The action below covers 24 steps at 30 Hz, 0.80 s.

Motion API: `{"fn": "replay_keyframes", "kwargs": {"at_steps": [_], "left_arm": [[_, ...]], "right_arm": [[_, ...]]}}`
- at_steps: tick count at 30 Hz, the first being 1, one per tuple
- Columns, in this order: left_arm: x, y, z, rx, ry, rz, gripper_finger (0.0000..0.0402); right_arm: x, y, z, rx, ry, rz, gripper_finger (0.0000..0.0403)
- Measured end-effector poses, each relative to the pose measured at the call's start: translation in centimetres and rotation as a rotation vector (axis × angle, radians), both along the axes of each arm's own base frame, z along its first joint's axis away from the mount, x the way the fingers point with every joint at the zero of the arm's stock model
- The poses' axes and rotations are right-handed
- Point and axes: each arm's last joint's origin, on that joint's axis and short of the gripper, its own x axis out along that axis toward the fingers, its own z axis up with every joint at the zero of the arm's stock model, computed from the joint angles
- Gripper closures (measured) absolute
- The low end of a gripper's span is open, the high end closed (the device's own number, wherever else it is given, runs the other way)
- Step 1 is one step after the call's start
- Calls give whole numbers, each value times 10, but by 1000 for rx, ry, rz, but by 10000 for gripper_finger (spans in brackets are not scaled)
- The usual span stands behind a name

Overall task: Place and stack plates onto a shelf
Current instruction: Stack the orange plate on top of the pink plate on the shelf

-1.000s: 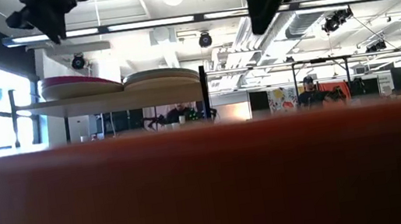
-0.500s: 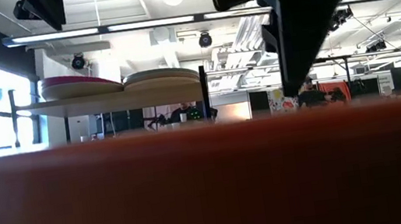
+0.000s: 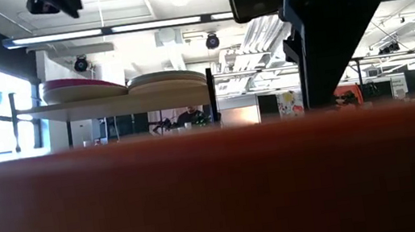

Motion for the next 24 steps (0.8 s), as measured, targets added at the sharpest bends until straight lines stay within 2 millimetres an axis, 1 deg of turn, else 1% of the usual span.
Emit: {"fn": "replay_keyframes", "kwargs": {"at_steps": [5, 9, 20, 24], "left_arm": [[11, -6, 1, -1, -53, 20, 323], [18, -11, 0, 7, -63, -9, 323], [38, -18, -13, -5, 2, -57, 323], [46, -21, -19, -10, 33, -73, 323]], "right_arm": [[0, 0, -1, -19, -2, -15, 284], [2, 2, -11, -8, 29, -7, 284], [4, 5, -29, -6, 81, -4, 284], [4, 5, -29, 7, 90, -18, 289]]}}
